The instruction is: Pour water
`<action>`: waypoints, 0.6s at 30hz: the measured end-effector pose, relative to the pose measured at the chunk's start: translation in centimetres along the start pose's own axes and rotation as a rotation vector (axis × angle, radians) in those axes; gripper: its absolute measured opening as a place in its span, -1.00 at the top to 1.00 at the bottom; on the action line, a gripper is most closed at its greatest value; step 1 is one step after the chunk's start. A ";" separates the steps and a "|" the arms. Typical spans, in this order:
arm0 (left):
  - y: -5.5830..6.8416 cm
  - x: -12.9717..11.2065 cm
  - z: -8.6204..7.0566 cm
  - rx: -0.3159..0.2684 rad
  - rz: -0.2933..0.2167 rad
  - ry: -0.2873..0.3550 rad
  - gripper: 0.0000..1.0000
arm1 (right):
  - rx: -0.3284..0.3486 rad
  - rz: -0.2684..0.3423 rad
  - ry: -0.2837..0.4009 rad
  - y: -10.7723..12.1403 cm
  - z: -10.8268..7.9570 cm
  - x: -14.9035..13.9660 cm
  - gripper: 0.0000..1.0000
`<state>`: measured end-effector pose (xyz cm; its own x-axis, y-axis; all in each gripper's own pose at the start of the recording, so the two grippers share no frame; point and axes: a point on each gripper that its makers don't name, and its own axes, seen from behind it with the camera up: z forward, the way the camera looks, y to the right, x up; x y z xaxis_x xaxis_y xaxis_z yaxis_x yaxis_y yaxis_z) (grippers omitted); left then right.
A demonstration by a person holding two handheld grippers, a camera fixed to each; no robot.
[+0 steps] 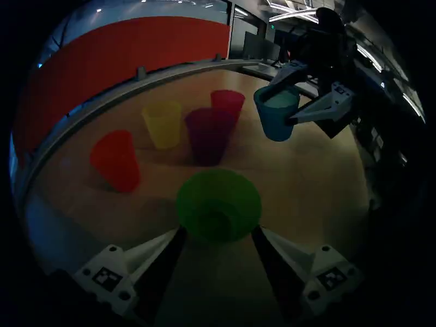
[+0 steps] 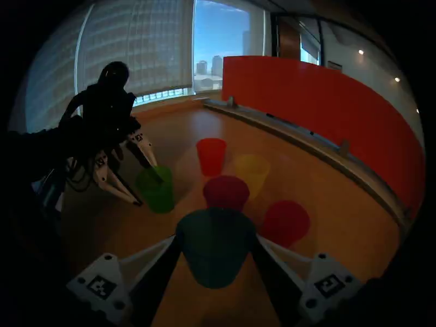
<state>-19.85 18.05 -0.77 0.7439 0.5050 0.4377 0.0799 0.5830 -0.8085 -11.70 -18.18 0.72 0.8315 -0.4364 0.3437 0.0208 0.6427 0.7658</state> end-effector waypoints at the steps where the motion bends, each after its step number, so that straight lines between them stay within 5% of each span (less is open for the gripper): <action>1: 0.0 -0.2 0.0 0.004 0.007 -0.005 -0.76 | 0.001 -0.001 -0.005 0.0 0.2 -0.2 -0.80; 18: 0.0 -1.8 -2.1 0.043 0.006 0.003 -0.76 | 0.005 -0.010 -0.082 0.0 2.8 -3.2 -0.80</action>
<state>-19.75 15.82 -2.42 0.7462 0.5067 0.4317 0.0471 0.6067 -0.7935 -15.93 -18.55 1.18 0.7828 -0.4935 0.3791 0.0263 0.6349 0.7721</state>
